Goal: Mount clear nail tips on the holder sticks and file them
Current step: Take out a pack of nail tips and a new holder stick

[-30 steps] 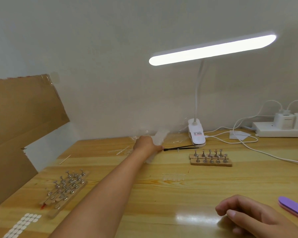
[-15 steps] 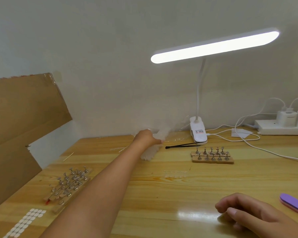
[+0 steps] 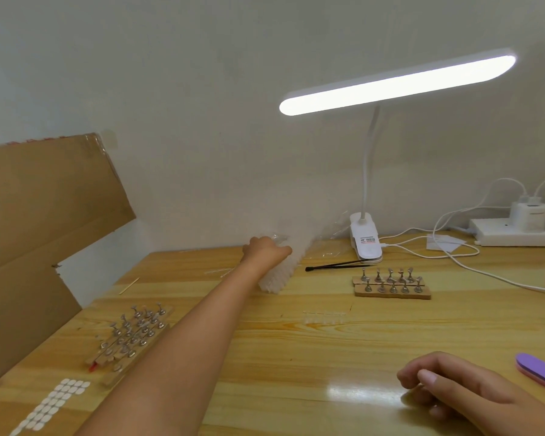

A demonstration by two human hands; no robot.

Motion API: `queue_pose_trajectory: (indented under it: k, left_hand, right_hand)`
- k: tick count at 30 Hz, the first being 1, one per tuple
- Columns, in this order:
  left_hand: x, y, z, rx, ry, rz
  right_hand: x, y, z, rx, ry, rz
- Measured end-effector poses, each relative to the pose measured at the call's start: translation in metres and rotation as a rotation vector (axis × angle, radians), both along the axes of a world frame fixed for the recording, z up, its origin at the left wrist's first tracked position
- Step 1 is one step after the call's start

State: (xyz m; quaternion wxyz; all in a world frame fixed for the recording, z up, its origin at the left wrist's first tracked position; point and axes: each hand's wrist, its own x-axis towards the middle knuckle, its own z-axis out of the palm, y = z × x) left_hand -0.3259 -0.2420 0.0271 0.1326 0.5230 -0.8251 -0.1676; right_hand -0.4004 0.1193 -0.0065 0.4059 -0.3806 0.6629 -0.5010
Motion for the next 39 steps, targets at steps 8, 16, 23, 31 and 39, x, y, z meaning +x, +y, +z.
queue_pose_trajectory:
  k: [8,16,23,31,39]
  left_hand:
    - [0.001,-0.003,0.008,0.068,-0.027,0.041]
    - [0.006,0.001,0.019,0.169,-0.026,-0.046]
    - [0.003,0.001,0.024,0.076,-0.078,-0.076]
    - [0.021,0.022,0.059,-0.078,-0.098,-0.126]
    - [0.078,0.187,0.025,0.047,0.423,-0.657]
  right_hand:
    - [-0.001,0.000,0.001,0.026,0.040,0.011]
    - [-0.001,0.003,0.003,0.043,0.042,0.050]
    - [-0.001,0.003,0.005,0.050,0.057,0.089]
    - [-0.001,0.006,0.005,-0.025,0.037,0.004]
    - [-0.007,0.010,0.022,-0.359,-0.256,-0.307]
